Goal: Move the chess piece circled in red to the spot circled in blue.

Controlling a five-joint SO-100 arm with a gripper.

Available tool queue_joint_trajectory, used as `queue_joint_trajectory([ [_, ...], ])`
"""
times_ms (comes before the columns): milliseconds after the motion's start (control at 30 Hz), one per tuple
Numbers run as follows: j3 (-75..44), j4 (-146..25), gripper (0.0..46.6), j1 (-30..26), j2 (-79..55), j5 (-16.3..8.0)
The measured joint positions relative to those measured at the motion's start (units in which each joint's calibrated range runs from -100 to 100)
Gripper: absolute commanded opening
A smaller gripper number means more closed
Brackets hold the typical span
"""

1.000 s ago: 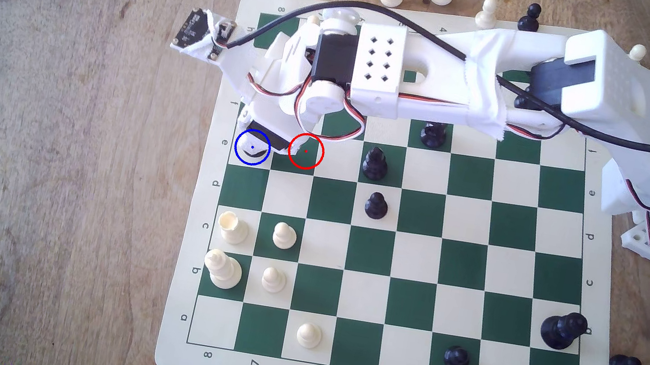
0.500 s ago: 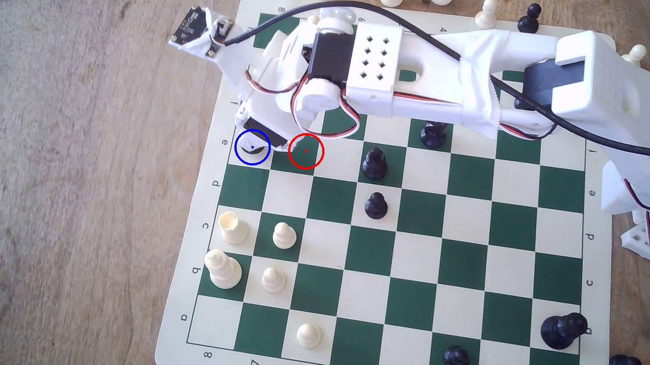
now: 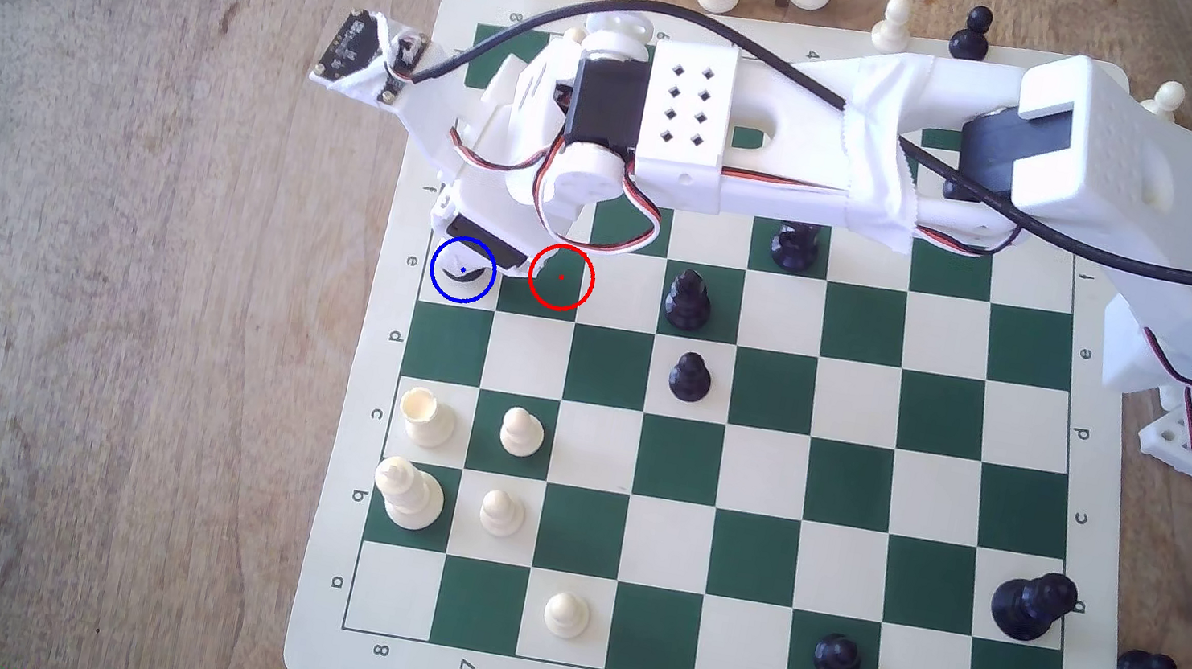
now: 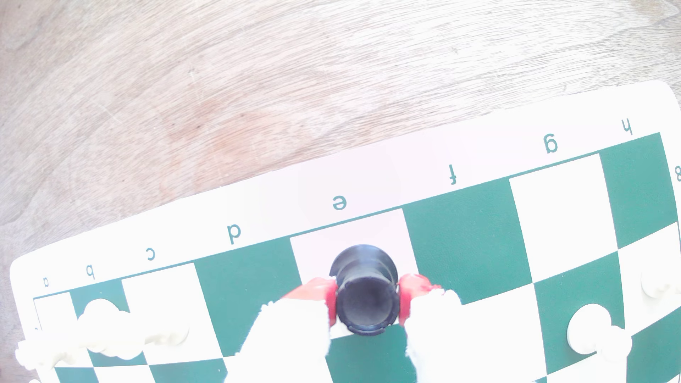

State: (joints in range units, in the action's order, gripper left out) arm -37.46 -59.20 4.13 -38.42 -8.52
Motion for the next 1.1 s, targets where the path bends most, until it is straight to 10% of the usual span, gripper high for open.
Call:
queue_joint_trajectory([
  [1100, 2.53, -1.43, 17.5, -0.59, 0.5, -0.24],
])
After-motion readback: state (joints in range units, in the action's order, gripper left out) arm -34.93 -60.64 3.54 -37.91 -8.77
